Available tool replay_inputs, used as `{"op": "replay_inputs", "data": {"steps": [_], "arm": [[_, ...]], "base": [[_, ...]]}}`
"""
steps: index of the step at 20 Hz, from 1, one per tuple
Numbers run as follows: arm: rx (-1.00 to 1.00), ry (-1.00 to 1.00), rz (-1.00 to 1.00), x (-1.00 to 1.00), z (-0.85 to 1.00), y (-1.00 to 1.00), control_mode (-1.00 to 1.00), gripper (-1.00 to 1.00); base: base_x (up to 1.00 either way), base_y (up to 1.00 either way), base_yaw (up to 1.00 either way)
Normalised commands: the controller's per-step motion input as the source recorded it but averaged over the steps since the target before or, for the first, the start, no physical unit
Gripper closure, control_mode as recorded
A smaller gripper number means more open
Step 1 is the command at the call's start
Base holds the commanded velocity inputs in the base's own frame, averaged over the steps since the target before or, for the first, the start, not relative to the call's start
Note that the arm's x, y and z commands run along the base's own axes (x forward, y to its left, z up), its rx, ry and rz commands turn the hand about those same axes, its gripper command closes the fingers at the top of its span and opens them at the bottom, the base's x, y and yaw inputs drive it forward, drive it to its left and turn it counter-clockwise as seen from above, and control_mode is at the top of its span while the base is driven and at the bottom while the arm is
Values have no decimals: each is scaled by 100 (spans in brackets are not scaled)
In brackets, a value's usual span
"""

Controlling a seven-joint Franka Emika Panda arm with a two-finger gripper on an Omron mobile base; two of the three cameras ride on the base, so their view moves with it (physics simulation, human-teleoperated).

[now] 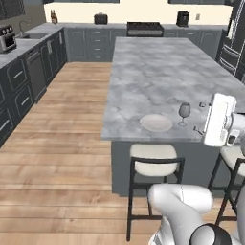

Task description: Retrieve the wine glasses from the counter and place one next to each plate.

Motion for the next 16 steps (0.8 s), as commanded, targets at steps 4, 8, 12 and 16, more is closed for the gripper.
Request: {"op": "replay_inputs", "data": {"steps": [4, 8, 12, 16], "arm": [[0, 0, 0, 0, 0, 0, 100, -100], [0, 0, 0, 0, 0, 0, 100, -100], [0, 0, 0, 0, 0, 0, 100, -100], [0, 0, 0, 0, 0, 0, 100, -100]], "base": [[-84, 100, 7], [-9, 100, 26], [21, 100, 40], [72, 71, 47]]}}
